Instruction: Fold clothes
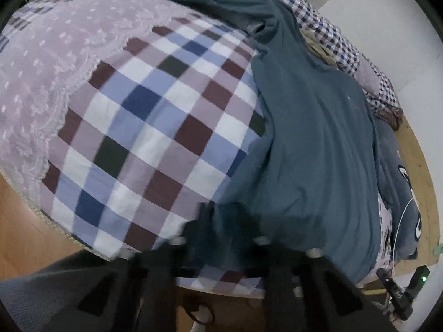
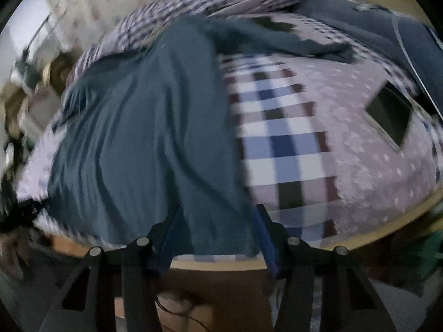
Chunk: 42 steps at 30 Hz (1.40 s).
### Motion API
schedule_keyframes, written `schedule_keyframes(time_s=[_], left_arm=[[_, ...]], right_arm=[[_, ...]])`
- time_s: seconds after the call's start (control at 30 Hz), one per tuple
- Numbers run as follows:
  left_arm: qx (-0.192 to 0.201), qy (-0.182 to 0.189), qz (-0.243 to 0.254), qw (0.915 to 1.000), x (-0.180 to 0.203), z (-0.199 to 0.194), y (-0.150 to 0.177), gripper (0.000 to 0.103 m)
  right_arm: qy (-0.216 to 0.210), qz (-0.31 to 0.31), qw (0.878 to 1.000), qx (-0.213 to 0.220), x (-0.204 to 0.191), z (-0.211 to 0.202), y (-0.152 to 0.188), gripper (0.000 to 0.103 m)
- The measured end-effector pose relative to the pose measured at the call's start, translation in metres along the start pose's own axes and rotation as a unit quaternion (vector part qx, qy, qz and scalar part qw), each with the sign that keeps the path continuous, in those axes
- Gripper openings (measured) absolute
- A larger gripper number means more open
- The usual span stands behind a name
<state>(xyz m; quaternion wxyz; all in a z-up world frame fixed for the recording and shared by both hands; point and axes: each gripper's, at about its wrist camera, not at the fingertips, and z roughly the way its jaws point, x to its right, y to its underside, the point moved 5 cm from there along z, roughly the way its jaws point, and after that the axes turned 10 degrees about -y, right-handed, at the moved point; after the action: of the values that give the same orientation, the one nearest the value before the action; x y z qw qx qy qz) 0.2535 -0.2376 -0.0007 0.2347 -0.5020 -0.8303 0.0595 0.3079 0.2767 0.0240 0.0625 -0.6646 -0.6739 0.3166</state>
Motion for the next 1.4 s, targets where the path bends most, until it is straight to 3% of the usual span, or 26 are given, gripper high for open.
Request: schedule_keyframes(time_s=[0.13,0.23,0.3,0.4,0.57,0.63,0.7,0.83,0.93,1.1,1.23,1.27,1.3,1.33,1.37,1.4], left_arm=[[0.059,0.028,-0.057,0.9962,-0.020,-0.036,-0.003,0.002],[0.124,0.066,-0.079,0.9869,-0.028,-0.076,0.007,0.001],[0.156,0.066,-0.084,0.9820,-0.030,-0.098,0.022,0.001],[0.146,0.036,-0.109,0.9826,-0.040,-0.102,0.044,0.001],[0.110,-0.032,-0.168,0.9790,-0.064,-0.087,0.047,0.004],[0.117,-0.036,-0.153,0.9806,-0.057,-0.087,0.047,0.020],[0.112,-0.028,-0.143,0.9830,-0.059,-0.085,0.050,0.060],[0.097,-0.035,-0.128,0.9864,-0.058,-0.073,0.042,0.072],[0.067,-0.051,-0.122,0.9889,-0.058,-0.051,0.031,0.078],[0.003,-0.037,-0.156,0.9871,-0.070,-0.019,0.027,0.078],[-0.040,-0.012,-0.143,0.9888,-0.059,0.000,0.028,0.075],[-0.046,-0.010,-0.134,0.9899,-0.055,0.002,0.028,0.069],[-0.045,-0.009,-0.130,0.9905,-0.053,0.001,0.028,0.051],[-0.041,-0.010,-0.128,0.9909,-0.052,-0.001,0.029,0.037],[-0.037,-0.010,-0.126,0.9912,-0.052,-0.003,0.029,0.008],[-0.026,-0.006,-0.132,0.9909,-0.053,-0.009,0.028,0.006]], right_arm=[[0.017,0.004,1.000,-0.007,0.005,0.008,-0.002,0.056],[0.014,0.010,1.000,0.008,0.006,0.003,-0.005,0.056],[0.019,0.001,1.000,0.008,0.004,0.005,-0.005,0.056],[0.029,-0.014,0.999,0.004,-0.001,0.009,-0.006,0.056],[0.043,-0.004,0.999,0.003,0.000,0.014,-0.008,0.056],[0.030,0.019,0.999,0.013,0.006,0.011,-0.010,0.056],[0.018,0.042,0.999,0.023,0.012,0.007,-0.012,0.056],[0.003,0.093,0.995,0.024,0.029,0.005,-0.012,0.056],[0.015,0.075,0.997,-0.007,0.023,0.016,-0.007,0.056],[0.043,0.034,0.997,-0.057,0.011,0.036,0.000,0.056],[0.055,0.022,0.995,-0.076,0.009,0.047,0.002,0.053],[0.058,0.016,0.995,-0.080,0.008,0.050,0.003,0.049],[0.059,0.010,0.995,-0.084,0.006,0.052,0.003,0.034],[0.063,0.002,0.994,-0.088,0.004,0.054,0.004,0.009],[0.069,-0.009,0.993,-0.090,0.001,0.054,0.005,0.003],[0.075,-0.020,0.993,-0.089,-0.003,0.054,0.005,0.004]])
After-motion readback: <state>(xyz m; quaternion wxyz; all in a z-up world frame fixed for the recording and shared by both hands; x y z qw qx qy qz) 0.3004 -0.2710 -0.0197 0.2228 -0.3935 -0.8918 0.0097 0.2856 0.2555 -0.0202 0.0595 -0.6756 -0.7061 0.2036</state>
